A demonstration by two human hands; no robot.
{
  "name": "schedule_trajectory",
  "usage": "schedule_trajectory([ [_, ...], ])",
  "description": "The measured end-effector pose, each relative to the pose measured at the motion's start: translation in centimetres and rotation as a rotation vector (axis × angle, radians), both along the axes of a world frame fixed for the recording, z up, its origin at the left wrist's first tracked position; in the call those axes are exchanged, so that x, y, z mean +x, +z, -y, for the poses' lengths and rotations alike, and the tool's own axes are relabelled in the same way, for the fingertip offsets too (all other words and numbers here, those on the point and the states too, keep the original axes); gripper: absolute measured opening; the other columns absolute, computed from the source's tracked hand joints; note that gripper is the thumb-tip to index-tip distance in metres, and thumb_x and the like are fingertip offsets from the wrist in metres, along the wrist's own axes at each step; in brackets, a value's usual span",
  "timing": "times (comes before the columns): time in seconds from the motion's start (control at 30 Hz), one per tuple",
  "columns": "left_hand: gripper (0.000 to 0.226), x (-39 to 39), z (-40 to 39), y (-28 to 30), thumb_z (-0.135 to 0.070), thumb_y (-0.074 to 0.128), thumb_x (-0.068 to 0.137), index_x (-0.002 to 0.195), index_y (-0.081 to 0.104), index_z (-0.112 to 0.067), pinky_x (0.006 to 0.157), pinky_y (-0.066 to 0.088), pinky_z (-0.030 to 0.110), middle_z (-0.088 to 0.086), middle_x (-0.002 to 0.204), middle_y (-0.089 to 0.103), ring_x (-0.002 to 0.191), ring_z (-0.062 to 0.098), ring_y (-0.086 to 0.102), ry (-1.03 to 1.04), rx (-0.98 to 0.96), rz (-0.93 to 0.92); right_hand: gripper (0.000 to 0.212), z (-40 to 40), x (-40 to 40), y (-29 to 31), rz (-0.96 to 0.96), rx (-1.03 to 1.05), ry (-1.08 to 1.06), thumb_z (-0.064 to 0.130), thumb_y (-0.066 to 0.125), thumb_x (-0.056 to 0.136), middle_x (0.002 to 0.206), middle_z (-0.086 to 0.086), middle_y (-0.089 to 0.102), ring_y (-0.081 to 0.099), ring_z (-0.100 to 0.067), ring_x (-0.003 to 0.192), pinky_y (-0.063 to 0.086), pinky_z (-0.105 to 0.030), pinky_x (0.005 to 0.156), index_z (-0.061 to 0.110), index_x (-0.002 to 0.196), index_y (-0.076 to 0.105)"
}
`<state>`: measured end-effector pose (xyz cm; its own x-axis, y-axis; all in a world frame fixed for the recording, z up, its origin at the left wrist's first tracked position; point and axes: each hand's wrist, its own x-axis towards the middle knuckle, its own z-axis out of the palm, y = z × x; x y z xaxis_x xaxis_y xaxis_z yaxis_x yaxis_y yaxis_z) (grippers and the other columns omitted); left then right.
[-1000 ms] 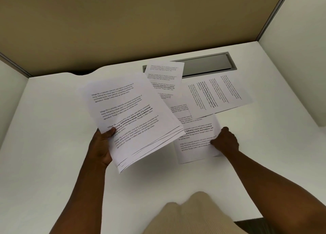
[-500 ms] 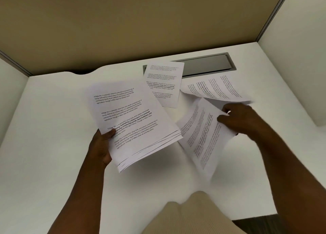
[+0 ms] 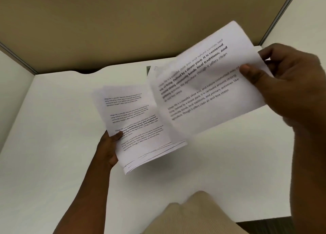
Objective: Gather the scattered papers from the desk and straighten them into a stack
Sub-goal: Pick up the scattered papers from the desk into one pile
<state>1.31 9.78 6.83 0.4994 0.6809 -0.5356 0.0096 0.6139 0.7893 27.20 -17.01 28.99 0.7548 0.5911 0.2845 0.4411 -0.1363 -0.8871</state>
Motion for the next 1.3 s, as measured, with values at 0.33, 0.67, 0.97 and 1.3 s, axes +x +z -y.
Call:
schedule_trajectory([
  [0.33, 0.093, 2.0, 1.5, 2.6, -0.042, 0.087, 0.062, 0.142, 0.047, -0.015, 0.099, 0.05, 0.05, 0.015, 0.138, 0.057, 0.123, 0.033, 0.057, -0.171, 0.041, 0.099, 0.005, -4.9, -1.8, -10.6, -0.725, 0.086, -0.003, 0.017, 0.066, 0.088, 0.095, -0.004, 0.074, 0.069, -0.018, 0.086, 0.054, -0.033, 0.081, 0.016, 0.084, 0.064],
  [0.67, 0.03, 3.2, 2.0, 3.3, -0.017, 0.044, 0.101, 0.116, 0.07, -0.024, 0.083, 0.057, 0.049, 0.011, 0.118, 0.07, 0.109, 0.033, 0.067, -0.197, -0.004, 0.181, 0.016, -6.6, -2.4, -18.1, -0.675, -0.375, -0.005, 0.026, 0.059, 0.091, 0.106, -0.008, 0.064, 0.06, -0.024, 0.093, 0.048, -0.034, 0.074, 0.011, 0.096, 0.055],
  [0.97, 0.053, 3.3, 1.0, 0.6, -0.061, 0.043, 0.092, 0.133, 0.057, -0.029, 0.092, 0.053, 0.051, 0.005, 0.127, 0.067, 0.114, 0.029, 0.065, -0.097, -0.092, -0.02, 0.044, -7.2, -3.4, -21.3, -0.751, -0.318, 0.055, 0.013, 0.066, 0.087, 0.116, 0.002, 0.066, 0.062, -0.015, 0.106, 0.054, -0.034, 0.089, 0.03, 0.125, 0.053],
  [1.3, 0.046, 2.0, -1.7, -1.3, 0.003, 0.055, 0.092, 0.134, 0.055, -0.017, 0.078, 0.06, 0.043, 0.009, 0.123, 0.069, 0.102, 0.026, 0.07, -0.009, 0.033, -0.033, 0.007, -8.8, -0.6, -23.8, -0.868, -0.375, -0.031, 0.019, 0.061, 0.09, 0.102, -0.006, 0.07, 0.065, -0.017, 0.082, 0.057, -0.032, 0.074, 0.018, 0.095, 0.067],
])
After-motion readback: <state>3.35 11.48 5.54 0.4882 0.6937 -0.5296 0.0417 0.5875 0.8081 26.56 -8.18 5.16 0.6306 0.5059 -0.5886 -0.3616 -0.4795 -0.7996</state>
